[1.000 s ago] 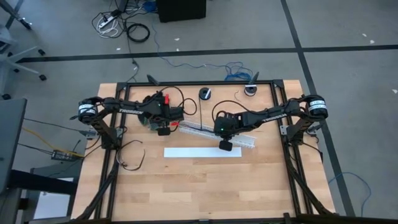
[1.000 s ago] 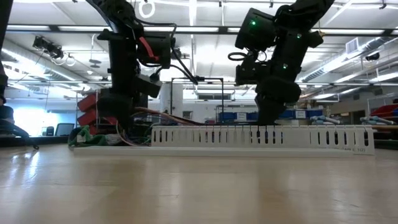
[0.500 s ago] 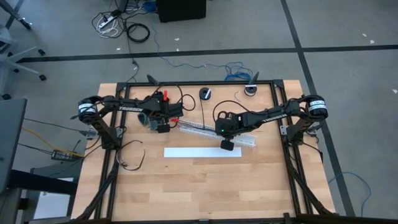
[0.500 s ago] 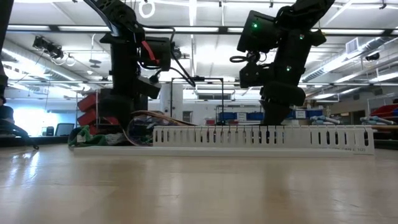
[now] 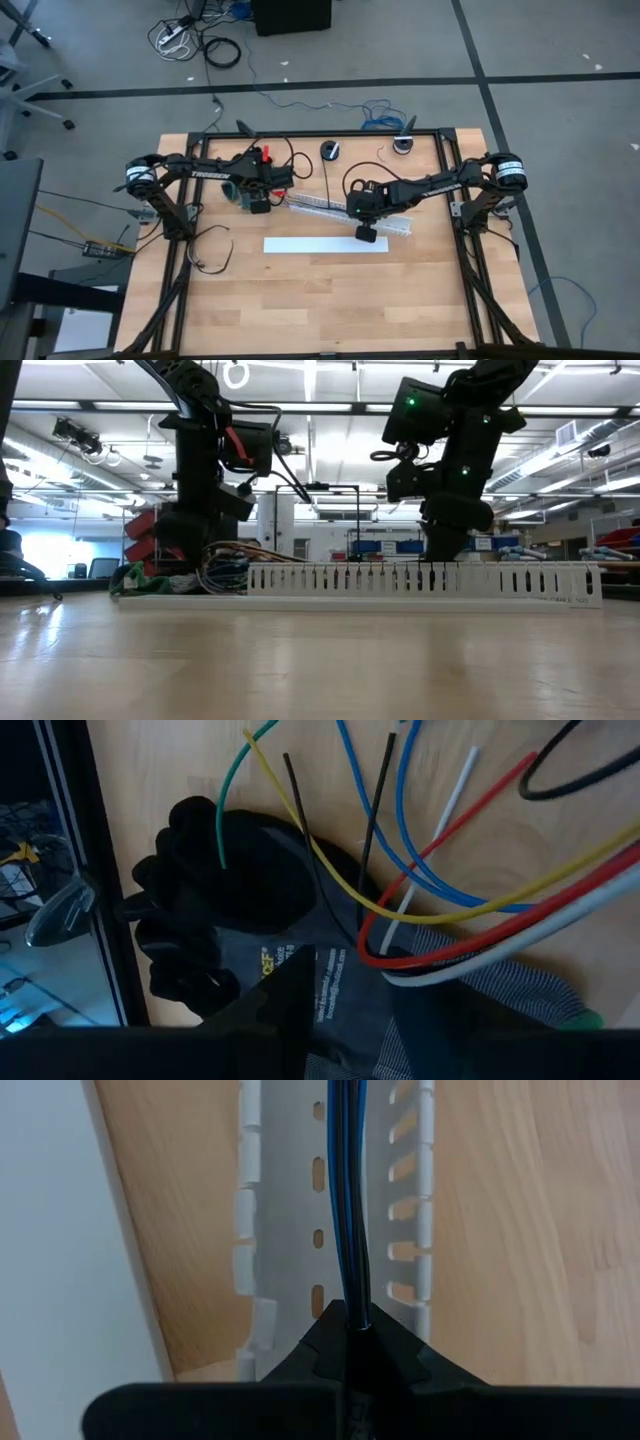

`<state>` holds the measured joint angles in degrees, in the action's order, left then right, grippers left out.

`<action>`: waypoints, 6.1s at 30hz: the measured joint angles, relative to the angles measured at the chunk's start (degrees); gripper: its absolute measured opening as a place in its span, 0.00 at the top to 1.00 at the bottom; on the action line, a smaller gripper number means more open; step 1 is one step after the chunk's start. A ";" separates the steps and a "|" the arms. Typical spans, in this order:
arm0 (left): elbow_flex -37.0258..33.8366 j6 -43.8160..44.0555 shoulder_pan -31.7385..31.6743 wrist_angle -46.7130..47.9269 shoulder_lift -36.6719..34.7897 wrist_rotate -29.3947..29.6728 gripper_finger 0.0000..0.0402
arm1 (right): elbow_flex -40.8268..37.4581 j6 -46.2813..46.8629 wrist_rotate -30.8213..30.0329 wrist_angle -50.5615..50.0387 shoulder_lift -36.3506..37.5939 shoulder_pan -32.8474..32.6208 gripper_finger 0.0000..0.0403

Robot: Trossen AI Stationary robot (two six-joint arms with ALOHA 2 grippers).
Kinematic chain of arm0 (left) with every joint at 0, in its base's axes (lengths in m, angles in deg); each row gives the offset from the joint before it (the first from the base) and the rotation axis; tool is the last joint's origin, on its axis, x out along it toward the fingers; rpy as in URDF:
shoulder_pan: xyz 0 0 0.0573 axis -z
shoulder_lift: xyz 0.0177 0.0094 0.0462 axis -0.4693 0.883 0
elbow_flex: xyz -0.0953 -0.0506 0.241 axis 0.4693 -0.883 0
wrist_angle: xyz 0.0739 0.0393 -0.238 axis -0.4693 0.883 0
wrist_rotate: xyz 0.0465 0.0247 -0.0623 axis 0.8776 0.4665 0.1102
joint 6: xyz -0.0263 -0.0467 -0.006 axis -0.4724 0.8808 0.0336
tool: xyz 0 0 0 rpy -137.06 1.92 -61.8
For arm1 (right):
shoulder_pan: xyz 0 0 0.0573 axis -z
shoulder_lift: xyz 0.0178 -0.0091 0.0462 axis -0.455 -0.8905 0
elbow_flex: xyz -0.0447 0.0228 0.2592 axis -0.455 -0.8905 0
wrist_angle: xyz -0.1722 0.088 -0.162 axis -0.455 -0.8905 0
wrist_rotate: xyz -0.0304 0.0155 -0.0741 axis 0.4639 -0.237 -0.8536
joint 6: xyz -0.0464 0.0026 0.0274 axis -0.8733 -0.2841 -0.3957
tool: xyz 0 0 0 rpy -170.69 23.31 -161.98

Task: Ziptie cables
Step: Put the ziptied cables into the white cable duct

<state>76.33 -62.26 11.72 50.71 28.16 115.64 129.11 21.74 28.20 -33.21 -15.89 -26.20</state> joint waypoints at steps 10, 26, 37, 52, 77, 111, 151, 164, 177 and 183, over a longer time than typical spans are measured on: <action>0.02 -2.48 0.00 -5.10 -9.91 -7.01 0.70 | 0.00 0.02 -0.02 -1.86 0.00 0.00 0.98; -3.84 2.89 -0.71 -10.92 -14.31 -2.85 0.70 | 0.00 1.36 -0.16 -3.30 -0.02 0.01 0.98; -14.98 1.51 11.18 -33.44 -14.48 -19.13 0.70 | 0.02 1.28 0.09 -3.47 -0.02 0.62 0.98; -15.05 15.10 21.33 -40.59 -12.32 -26.00 0.70 | 0.02 -2.08 0.42 -3.32 0.00 2.27 0.98; -14.47 8.96 18.64 -36.26 -1.03 -1.48 0.70 | 0.06 0.12 1.61 -1.60 0.04 1.88 0.98; -18.36 5.42 11.84 -41.88 -5.16 -3.30 0.70 | 0.11 3.96 -1.18 -8.51 0.04 0.51 0.98; -18.62 6.83 5.01 -28.74 -30.77 -8.88 0.70 | 0.13 4.03 -1.95 -10.99 0.94 -0.07 0.98; -13.22 -7.79 -11.82 -39.10 -16.52 -40.89 0.70 | 0.13 5.09 0.92 -10.66 0.94 -0.13 0.98; 1.89 -13.63 -16.79 -38.13 3.13 -50.25 0.70 | 0.11 6.03 1.62 -9.71 0.94 -0.55 0.98; 4.04 -15.40 -16.74 -37.30 9.70 -48.39 0.70 | 0.11 5.51 1.61 -9.24 0.94 -0.55 0.98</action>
<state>80.37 -77.65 -5.02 13.41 37.85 67.25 129.22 27.25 29.81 -42.45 -14.95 -26.75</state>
